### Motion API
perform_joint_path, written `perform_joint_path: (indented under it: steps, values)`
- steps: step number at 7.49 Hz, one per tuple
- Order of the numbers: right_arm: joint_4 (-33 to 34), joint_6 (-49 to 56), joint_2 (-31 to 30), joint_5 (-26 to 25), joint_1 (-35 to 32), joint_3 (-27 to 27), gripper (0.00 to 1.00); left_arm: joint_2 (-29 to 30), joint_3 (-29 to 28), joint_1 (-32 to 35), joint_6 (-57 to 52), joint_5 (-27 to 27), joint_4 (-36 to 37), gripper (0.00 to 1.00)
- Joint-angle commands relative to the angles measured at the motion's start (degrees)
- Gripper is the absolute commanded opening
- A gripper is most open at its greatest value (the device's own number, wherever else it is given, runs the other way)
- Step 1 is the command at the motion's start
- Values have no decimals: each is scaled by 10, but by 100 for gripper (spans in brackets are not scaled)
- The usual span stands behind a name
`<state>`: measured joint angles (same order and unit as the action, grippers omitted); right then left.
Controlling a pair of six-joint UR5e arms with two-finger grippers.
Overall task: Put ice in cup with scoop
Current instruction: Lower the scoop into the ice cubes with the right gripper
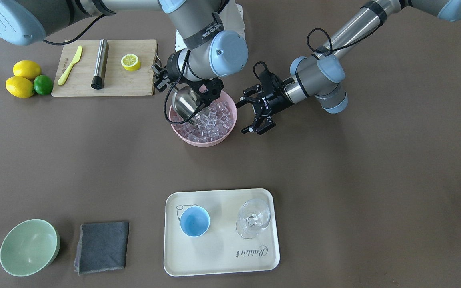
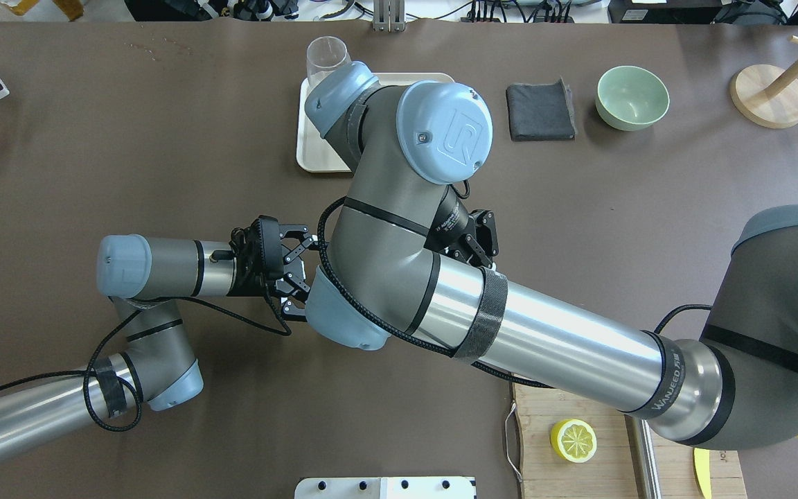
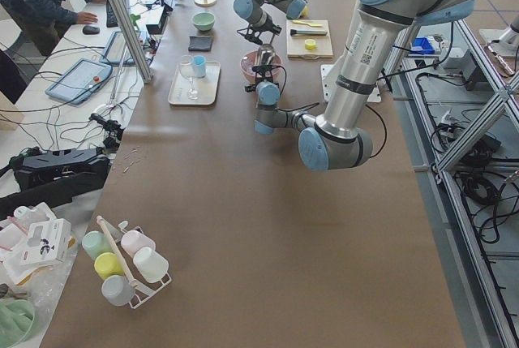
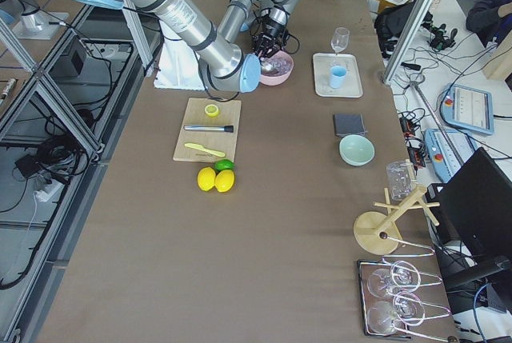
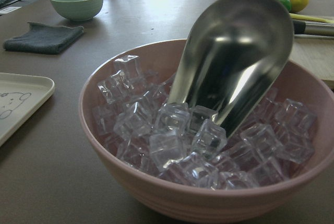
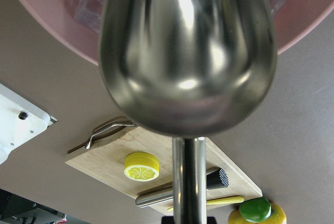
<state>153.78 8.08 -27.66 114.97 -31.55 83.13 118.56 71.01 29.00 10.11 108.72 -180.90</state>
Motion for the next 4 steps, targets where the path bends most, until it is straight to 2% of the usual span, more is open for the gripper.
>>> perform_joint_path:
  steps: [1,3,4]
  values:
    - [-33,-3,-2,0,5,-3,0,-2,0,0,0,0,-1,98]
    - [-67,-5,-7,-1,5,7,0,-3,-1,0,0,1,0,98]
    - [-89,-8,-29,-3,6,33,0,-3,-1,0,0,1,0,98]
